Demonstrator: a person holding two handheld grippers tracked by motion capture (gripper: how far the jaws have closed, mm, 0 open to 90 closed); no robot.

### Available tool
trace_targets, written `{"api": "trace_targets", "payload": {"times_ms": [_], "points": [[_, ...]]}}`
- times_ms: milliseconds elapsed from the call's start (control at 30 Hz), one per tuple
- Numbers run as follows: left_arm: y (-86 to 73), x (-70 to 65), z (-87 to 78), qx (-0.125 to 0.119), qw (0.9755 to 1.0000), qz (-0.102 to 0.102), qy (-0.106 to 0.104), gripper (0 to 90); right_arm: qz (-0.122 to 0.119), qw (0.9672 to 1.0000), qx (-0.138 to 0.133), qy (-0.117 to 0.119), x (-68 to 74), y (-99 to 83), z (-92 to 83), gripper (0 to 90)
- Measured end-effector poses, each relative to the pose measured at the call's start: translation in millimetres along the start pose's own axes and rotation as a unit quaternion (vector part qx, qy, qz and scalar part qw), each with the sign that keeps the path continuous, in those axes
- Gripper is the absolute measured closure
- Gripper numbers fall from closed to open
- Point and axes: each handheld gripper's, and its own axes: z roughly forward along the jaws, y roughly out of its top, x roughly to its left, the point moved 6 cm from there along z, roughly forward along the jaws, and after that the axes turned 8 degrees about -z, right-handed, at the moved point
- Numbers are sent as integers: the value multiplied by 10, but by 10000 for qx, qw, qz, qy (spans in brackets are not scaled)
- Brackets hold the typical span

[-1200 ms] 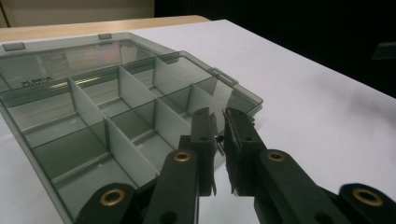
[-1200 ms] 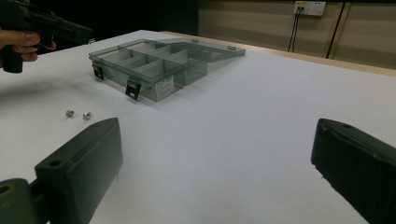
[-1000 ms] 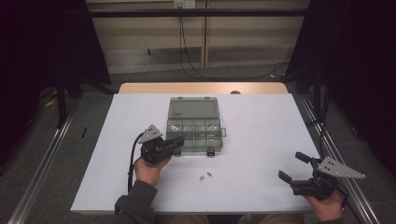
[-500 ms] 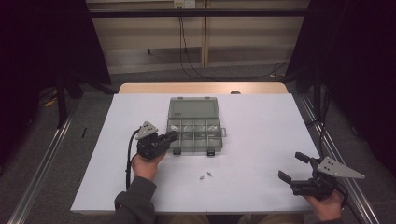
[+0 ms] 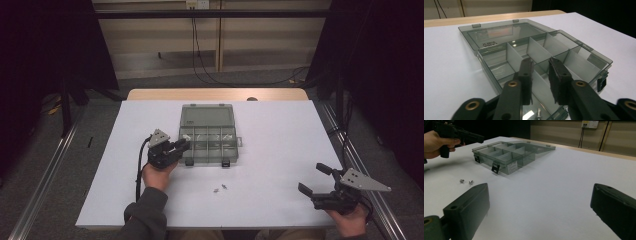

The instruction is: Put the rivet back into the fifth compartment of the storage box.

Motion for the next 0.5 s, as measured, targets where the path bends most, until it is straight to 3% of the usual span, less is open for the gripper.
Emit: {"api": "trace_targets", "payload": {"times_ms": [67, 233, 400, 500], "points": [[11, -30, -11, -23, 9999, 110, -74, 680, -8, 10000, 18, 7, 2, -4, 1, 20], [14, -90, -19, -34, 9998, 77, -205, 578, -3, 10000, -1, 5, 0, -1, -5, 20], [9, -185, -44, 43, 9989, 174, -433, 506, -15, 10000, -11, 3, -4, -1, -8, 20], [0, -255, -63, 78, 9979, 259, -593, 390, -8, 10000, 2, 8, -1, -2, -7, 20]]}}
